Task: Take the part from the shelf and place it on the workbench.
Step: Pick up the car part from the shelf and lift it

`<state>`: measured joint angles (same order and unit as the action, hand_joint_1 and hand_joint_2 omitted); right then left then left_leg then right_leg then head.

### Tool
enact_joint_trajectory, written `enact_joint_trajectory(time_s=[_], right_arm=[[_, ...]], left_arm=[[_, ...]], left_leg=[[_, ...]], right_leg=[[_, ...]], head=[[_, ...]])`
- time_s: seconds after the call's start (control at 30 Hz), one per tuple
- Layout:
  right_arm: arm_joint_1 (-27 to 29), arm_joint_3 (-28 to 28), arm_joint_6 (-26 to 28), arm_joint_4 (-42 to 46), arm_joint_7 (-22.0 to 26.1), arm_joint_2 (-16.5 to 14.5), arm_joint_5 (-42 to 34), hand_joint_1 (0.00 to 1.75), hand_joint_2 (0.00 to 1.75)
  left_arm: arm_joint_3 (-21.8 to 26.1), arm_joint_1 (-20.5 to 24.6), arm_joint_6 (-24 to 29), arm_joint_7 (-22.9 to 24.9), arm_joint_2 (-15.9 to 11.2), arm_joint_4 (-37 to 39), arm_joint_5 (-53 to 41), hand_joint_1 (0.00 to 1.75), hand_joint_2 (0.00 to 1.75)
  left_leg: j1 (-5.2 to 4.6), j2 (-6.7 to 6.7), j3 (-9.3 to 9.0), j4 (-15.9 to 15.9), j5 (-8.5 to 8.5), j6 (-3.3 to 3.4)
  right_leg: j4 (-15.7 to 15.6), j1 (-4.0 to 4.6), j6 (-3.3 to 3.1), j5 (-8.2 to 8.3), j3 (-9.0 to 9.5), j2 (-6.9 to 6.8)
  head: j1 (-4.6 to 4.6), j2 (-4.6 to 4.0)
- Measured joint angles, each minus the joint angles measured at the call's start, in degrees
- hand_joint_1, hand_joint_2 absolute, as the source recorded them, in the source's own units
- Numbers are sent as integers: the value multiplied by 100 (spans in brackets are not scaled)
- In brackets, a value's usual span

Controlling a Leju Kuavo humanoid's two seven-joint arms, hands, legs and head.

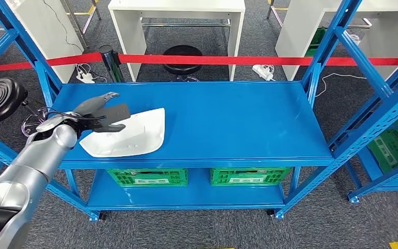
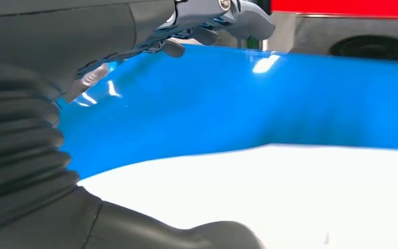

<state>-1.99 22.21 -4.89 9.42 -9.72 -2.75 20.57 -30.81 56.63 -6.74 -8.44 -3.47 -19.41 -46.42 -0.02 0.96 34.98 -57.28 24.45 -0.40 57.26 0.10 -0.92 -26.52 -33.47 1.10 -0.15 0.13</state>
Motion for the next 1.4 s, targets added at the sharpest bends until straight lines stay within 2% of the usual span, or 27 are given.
enact_joint_trajectory(time_s=[0.13, 0.23, 0.43, 0.67, 0.8, 1.4], right_arm=[[-2, 0, -17, 0, 31, 0, 50, 0, 0], [-3, -1, -20, 0, 42, 0, 90, 0, 0], [-7, 0, -25, 0, -14, 0, 182, 0, 0], [-15, 0, -109, 0, 2, 0, 258, 0, 0], [-17, 0, -118, 0, 45, 0, 294, 0, 0], [-28, 0, -125, 0, 47, -1, 369, 0, 0]], left_arm=[[-272, -187, 290, 275, 79, 41, -174, 0, 175], [-415, -289, 261, 459, 126, 103, -232, 0, 175], [-559, -405, -215, 934, 232, 273, -272, 0, 175], [-660, -324, -760, 1363, 283, 383, -265, 3, 175], [-654, -269, -1029, 1451, 270, 422, -78, 172, 175], [-471, -350, -1027, 1110, 146, 504, 180, 175, 175]], left_leg=[[-1, 0, 1, 0, 0, 0], [-1, 0, 1, 0, 0, 0], [-1, 2, 1, 5, 5, -7], [-14, 10, -18, 34, 6, -8], [-18, 13, -38, 55, 11, -13], [-18, 15, -153, 90, 48, -49]], right_leg=[[0, 0, 0, 0, 0, 0], [0, -1, 0, 0, -1, 0], [-1, -2, 1, -7, -2, -1], [-6, -13, 7, -16, 5, -8], [-14, -23, 3, -29, 20, -10], [-16, -19, -27, -80, 118, -14]], head=[[1, 1], [1, 0], [0, 0], [0, 1], [0, 1], [-1, 1]])
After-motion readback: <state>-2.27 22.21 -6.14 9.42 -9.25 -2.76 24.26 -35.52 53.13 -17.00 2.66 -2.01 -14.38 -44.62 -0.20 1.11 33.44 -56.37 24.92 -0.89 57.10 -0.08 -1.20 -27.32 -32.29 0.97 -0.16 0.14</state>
